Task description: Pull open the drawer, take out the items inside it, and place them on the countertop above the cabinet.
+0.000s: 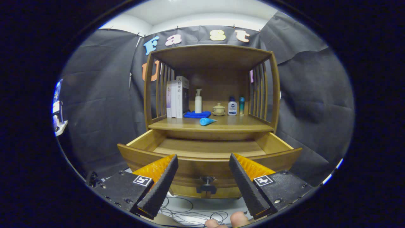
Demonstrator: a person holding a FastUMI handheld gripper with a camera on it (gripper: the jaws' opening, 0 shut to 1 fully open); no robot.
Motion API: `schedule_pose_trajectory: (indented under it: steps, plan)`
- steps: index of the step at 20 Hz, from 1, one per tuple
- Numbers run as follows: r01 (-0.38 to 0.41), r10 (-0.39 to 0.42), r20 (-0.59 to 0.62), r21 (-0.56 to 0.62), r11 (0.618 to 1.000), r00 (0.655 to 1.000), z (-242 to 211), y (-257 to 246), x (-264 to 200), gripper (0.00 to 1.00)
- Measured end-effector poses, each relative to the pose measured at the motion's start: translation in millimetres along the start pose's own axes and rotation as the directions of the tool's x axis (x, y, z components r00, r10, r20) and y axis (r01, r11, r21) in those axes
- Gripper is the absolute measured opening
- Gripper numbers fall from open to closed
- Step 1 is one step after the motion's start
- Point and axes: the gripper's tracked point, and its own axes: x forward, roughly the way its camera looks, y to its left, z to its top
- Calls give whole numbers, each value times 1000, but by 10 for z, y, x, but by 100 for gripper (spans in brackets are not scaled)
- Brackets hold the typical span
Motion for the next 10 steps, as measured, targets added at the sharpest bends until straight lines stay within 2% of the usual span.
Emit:
schedule_pose_trajectory:
  steps: [7,10]
  plan:
    - [-26,25,-47,-1,1000,999,-414,173,115,100]
    - [4,-3,-53,22,1000,999,-466,111,240,100]
